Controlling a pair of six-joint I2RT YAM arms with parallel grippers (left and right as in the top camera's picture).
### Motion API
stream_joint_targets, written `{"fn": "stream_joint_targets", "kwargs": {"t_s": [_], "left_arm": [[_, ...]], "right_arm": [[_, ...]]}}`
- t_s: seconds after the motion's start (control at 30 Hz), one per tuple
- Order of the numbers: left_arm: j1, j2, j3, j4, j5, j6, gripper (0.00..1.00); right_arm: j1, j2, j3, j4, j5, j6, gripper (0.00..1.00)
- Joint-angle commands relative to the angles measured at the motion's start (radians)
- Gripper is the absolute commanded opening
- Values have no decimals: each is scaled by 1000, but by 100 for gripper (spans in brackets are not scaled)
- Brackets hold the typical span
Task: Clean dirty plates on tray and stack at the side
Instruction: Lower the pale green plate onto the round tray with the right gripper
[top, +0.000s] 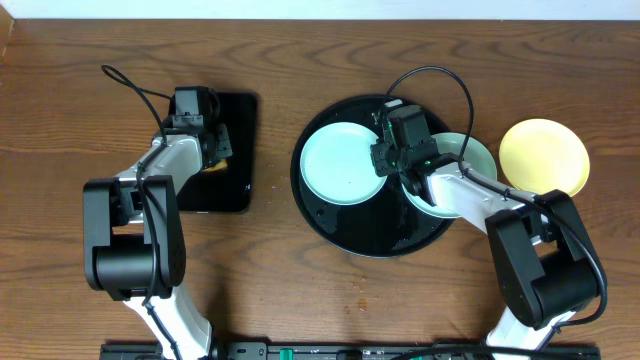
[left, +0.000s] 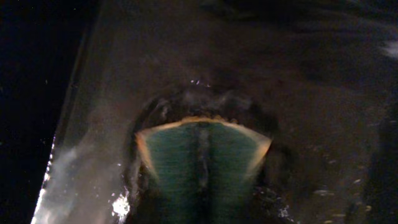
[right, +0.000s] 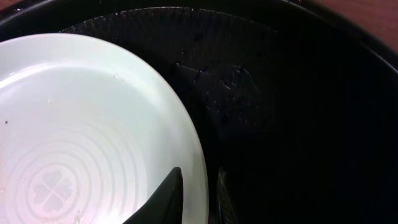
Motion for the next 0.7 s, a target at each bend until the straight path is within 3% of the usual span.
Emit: {"fn": "stream_joint_targets", "kwargs": {"t_s": [0.0, 0.03, 0.07, 0.1, 0.13, 0.17, 0.2, 0.23, 0.27, 0.3, 0.33, 0.43, 0.5, 0.6, 0.67], "left_arm": [[2, 25, -14, 13, -9, 5, 47], [2, 25, -14, 23, -9, 5, 69], [2, 25, -14, 30, -9, 5, 56], [2, 25, -14, 34, -9, 5, 34], [2, 25, -14, 39, -9, 5, 27], [2, 25, -14, 44, -9, 5, 34], [2, 24, -14, 50, -9, 5, 67], [2, 23, -13, 53, -9, 5, 82], [2, 23, -13, 52, -9, 5, 75], [2, 23, -13, 51, -9, 5, 60], [2, 23, -13, 44, -8, 5, 54], [2, 23, -13, 18, -5, 5, 59], [2, 23, -13, 14, 8, 5, 46], [2, 23, -13, 11, 23, 5, 27], [2, 23, -13, 8, 23, 5, 25]], "right_arm": [[-2, -6, -1, -2, 7, -11, 17], [-2, -6, -1, -4, 7, -11, 17], [-2, -6, -1, -4, 7, -11, 17], [-2, -6, -1, -4, 7, -11, 17], [-2, -6, -1, -4, 7, -11, 17], [-2, -6, -1, -4, 7, -11, 17], [-2, -6, -1, -4, 7, -11, 17], [-2, -6, -1, -4, 7, -11, 17], [-2, -6, -1, -4, 7, -11, 17], [-2, -6, -1, -4, 7, -11, 17], [-2, -6, -1, -4, 7, -11, 17], [-2, -5, -1, -7, 7, -11, 23], [-2, -1, -1, -5, 6, -11, 38], [-2, 9, -1, -2, 7, -11, 46], [-2, 19, -1, 3, 7, -12, 48]]}}
